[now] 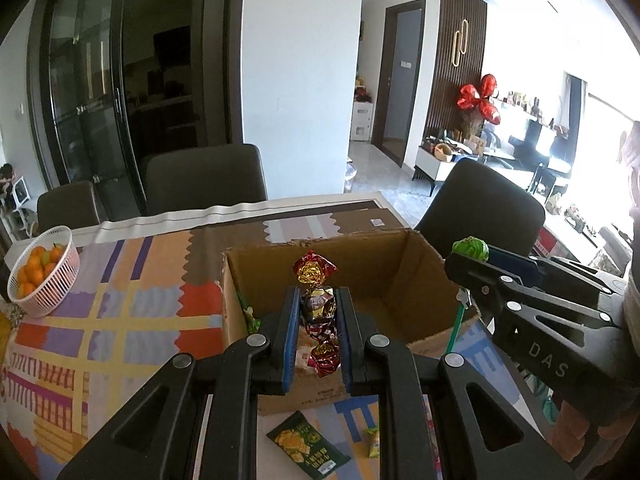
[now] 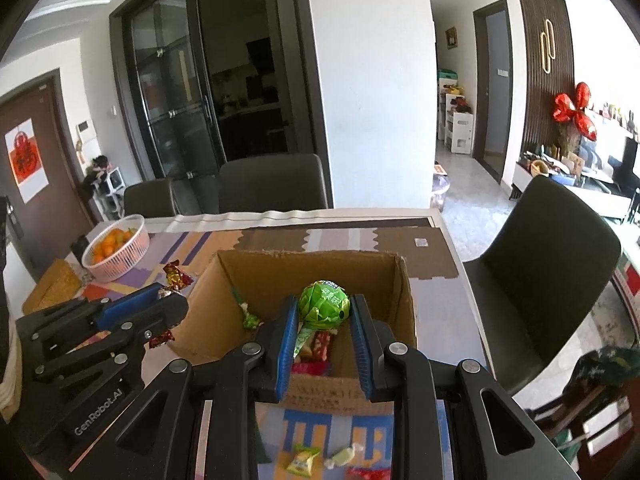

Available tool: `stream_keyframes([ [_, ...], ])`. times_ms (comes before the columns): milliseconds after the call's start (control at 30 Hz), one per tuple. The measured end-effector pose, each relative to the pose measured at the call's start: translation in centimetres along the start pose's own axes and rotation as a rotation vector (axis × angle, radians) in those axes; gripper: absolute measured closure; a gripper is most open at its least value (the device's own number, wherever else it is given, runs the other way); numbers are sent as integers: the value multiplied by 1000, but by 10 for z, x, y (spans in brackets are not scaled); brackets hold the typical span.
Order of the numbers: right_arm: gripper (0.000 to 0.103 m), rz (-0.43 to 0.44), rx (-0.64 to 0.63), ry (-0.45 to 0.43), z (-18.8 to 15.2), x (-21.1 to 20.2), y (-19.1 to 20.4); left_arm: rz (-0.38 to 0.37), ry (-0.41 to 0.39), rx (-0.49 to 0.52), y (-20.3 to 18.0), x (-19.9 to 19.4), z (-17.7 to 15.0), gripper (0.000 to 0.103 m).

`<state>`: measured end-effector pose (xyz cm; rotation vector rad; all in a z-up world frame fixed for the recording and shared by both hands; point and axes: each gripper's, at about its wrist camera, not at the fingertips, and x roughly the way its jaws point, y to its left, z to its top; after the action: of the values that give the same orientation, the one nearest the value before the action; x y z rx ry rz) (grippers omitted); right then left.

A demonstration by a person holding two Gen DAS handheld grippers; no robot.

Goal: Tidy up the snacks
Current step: 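Carry candies and lollipop over the box and open both tools to drop them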

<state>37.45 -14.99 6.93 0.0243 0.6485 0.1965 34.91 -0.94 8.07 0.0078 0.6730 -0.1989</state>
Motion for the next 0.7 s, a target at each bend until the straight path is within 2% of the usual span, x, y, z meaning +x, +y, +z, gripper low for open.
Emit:
stream_keyframes([
  [267, 76, -15, -38, 39, 5, 28, -2, 26, 34, 12, 4, 27, 6, 84],
  [367, 71, -14, -47, 48, 6, 36, -4, 63, 25, 25, 3, 27, 4, 66],
  [433, 53, -29, -47, 59, 5, 38, -4, 80, 8, 39, 2, 22, 1, 60],
  [500, 53, -42, -39, 40, 1, 34, -8, 100, 3, 45, 1, 17, -3, 57],
  [700, 53, -56, -35, 6, -8, 12, -11, 60, 13, 3, 6, 0, -14, 55],
])
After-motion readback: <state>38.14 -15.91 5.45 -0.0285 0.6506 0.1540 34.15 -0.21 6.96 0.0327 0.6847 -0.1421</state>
